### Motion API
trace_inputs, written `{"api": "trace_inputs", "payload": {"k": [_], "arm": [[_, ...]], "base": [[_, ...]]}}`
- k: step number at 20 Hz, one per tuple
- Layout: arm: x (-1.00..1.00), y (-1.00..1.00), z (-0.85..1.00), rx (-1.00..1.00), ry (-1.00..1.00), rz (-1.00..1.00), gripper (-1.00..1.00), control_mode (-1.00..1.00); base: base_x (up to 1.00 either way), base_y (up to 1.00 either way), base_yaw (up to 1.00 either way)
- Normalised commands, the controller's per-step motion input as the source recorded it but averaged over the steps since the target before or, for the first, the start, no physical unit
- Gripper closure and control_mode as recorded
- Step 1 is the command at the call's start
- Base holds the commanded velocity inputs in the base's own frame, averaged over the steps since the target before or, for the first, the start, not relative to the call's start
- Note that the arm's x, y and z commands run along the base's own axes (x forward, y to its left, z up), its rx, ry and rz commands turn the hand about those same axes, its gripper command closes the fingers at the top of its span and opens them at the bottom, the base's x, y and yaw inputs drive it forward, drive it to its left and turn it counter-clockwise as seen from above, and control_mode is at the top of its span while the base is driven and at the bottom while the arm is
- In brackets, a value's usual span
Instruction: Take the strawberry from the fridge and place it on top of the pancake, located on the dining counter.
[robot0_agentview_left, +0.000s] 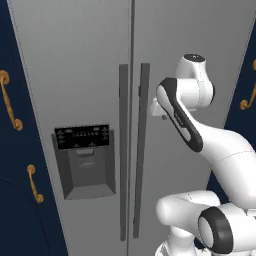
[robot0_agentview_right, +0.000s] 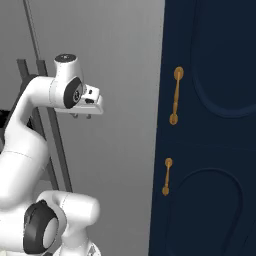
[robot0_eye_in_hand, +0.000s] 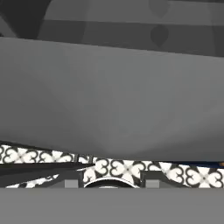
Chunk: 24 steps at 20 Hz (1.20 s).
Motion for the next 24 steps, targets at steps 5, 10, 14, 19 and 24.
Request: {"api": "trace_inputs", "payload": {"k": [5,10,14,19,24], "arm": [[-0.13,0.00,0.00,0.00,-0.02,0.00,-1.00,1.00],[0.00,0.00,0.00,0.00,0.00,0.00,-1.00,1.00],[0.00,0.00,0.00,0.00,0.00,0.00,-1.00,1.00],[0.00,0.00,0.00,0.00,0.00,0.00,-1.00,1.00],[0.00,0.00,0.00,0.00,0.00,0.00,-1.00,1.00]], "base": [[-0.27,0.00,0.00],[-0.71,0.22,-0.11],[-0.15,0.49,-0.17],[-0.03,0.45,-0.15],[0.00,0.56,-0.13]]}}
